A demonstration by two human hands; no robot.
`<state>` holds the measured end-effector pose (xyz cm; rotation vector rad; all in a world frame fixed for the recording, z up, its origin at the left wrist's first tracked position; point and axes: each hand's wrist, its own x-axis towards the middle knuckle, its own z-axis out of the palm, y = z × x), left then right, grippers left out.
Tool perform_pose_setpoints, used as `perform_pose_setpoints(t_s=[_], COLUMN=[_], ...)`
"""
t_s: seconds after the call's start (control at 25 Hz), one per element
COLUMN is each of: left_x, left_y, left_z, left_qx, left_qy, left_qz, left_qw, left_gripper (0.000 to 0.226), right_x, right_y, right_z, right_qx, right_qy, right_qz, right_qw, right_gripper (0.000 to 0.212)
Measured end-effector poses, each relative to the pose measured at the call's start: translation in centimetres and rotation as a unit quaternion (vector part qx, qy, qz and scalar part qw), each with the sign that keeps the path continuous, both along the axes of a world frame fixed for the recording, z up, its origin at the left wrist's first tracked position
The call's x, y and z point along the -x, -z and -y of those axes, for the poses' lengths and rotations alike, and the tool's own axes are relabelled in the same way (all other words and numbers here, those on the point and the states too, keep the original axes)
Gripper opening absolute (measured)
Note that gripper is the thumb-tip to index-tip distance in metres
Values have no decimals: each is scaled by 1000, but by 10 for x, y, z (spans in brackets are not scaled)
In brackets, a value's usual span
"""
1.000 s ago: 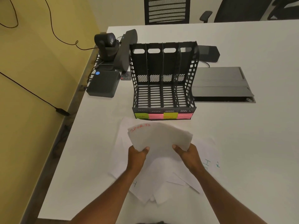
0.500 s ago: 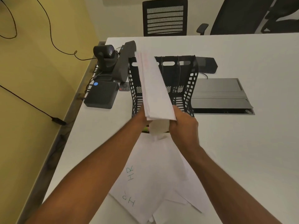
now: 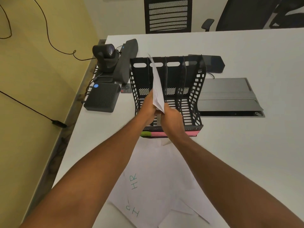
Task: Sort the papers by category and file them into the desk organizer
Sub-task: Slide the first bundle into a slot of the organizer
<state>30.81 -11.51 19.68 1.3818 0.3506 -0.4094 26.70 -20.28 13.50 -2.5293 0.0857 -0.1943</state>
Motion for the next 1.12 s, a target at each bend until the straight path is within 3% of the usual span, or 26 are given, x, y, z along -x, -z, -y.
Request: perform_pose_setpoints(t_s=[0.2,0.44,0.6,0.64,0.72,0.8,0.92,1.04,1.12], left_x=[11,28,56,68,100,142,220,280,303], left_y=[27,57,73,80,102,136,183,203,205], left_z=[-3,-13,-36,-46,-68,-90,-111,-109,-105], left_qx=[-17,-78,-58,-65,-137,-263,-420,-455,-429], left_qy=[-20,65,48,26,-25,-58,-47,-65,-99], left_qz=[-80,-21,4,9,8,-40,-187,-323,-334], left_qw=[996,995,997,997,990,962,887,827,833], left_gripper=[47,45,43,36,24,29,42,58,67], right_x=[4,12,40,54,91,136,182,193,191], right_y=[25,33,38,46,74,103,127,132,134], right_z=[-4,12,45,59,86,103,101,83,72], right_qx=[-56,-104,-203,-212,-144,-73,-97,-124,-141], right_qy=[-24,-38,72,113,140,118,110,106,108], right_qz=[-120,-131,-70,-83,-166,-290,-367,-357,-350], right_qw=[991,985,974,967,965,947,919,920,920], right_gripper=[31,17,21,23,26,34,49,55,51])
